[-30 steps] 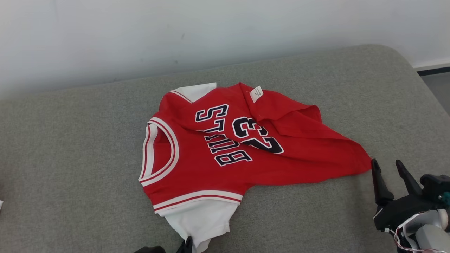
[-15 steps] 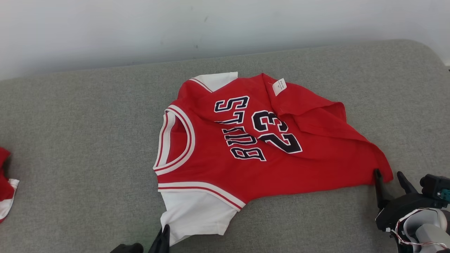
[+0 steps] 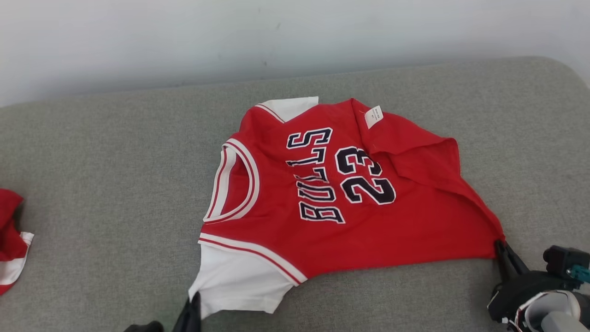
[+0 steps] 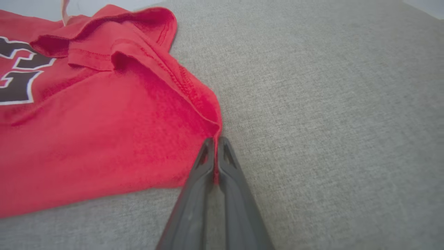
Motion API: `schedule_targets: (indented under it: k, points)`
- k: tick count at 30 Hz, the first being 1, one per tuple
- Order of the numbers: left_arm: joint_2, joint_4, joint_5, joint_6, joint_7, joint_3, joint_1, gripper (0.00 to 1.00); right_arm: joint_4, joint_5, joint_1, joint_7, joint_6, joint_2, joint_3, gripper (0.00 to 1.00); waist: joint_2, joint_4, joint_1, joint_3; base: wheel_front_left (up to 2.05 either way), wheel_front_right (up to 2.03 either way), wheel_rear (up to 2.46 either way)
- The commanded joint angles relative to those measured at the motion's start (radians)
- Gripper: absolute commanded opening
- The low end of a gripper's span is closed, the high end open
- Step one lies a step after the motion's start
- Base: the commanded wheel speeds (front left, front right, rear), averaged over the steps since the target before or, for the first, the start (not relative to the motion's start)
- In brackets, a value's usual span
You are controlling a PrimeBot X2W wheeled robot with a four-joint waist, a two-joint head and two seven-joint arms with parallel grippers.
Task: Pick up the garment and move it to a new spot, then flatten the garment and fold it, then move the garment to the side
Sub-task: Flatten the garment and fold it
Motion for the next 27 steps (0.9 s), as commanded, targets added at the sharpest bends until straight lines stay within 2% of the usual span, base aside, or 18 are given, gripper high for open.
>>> schedule_targets:
  k: [1,6,13,20,27]
  points:
    - [0.008,-0.011,-0.013,0.004,-0.017,0.02,0.018,0.0,-0.025,-0.011,0.034,0.0,-0.001,-0.012,-0.014,0.0,-0.0001,-0.003,0.0,-0.017,0.0,0.0,0.0]
    - [0.02,-0.105,-0.069,-0.015,-0.052,0.084,0.02,0.0,-0.193,-0.034,0.094,0.0,-0.001,-0.047,-0.076,0.0,-0.0001,-0.015,0.0,-0.066,0.0,0.0,0.0]
    - [0.102,-0.262,-0.127,-0.085,-0.03,0.181,-0.112,0.0,-0.428,0.009,0.076,0.0,-0.001,-0.147,-0.111,0.0,-0.0001,-0.036,0.0,-0.146,0.0,0.0,0.0]
    - [0.178,-0.34,-0.147,-0.119,0.088,0.222,-0.356,0.0,-0.575,0.073,-0.073,0.107,-0.001,-0.243,-0.093,0.0,-0.0001,-0.061,0.0,-0.198,0.0,0.0,0.0]
    - [0.244,-0.291,-0.134,-0.161,0.174,0.232,-0.606,0.0,-0.656,0.136,-0.269,0.249,-0.001,-0.326,-0.05,0.0,-0.0001,-0.074,0.0,-0.227,0.0,0.0,0.0]
